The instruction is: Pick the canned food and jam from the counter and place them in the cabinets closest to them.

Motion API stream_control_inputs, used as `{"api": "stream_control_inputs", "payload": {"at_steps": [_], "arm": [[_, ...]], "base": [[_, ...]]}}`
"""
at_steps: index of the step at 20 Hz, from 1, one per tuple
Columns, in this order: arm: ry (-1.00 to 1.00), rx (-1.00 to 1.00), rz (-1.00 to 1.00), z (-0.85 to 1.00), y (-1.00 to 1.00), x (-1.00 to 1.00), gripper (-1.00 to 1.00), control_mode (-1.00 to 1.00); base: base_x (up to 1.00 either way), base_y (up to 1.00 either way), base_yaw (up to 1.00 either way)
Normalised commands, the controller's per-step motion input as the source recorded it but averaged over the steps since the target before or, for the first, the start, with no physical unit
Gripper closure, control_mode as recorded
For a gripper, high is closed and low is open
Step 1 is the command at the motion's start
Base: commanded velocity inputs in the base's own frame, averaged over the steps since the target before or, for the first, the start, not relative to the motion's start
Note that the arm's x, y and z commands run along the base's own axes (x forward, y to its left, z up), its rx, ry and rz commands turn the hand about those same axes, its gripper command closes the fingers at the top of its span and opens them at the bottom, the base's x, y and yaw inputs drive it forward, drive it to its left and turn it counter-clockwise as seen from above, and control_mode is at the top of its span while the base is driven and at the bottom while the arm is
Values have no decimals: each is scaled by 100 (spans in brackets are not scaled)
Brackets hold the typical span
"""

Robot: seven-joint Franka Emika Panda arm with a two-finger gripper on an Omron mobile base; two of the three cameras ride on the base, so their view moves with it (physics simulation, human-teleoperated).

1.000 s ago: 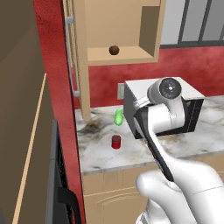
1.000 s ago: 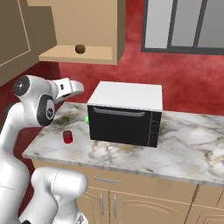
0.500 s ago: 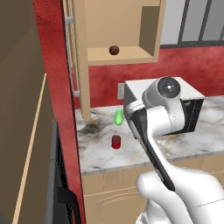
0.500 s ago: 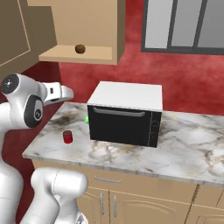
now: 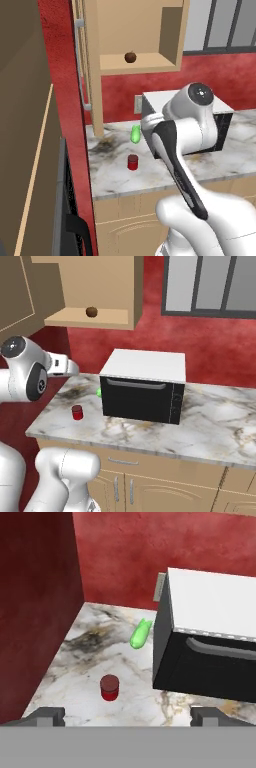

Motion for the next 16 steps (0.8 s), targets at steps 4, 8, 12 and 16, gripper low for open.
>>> {"api": "stream_control_inputs", "payload": {"at_steps": [4,8,12,16], "arm": [[1,12,0,-6,7,0,-100,-100],[4,8,0,-14,12,0,-100,-100],[10,0,0,-17,10,0,-100,-100],[11,0,0,-28,6,0,-100,-100]], "base": [[0,0,0],[0,0,0],[0,0,0],[0,0,0]]}}
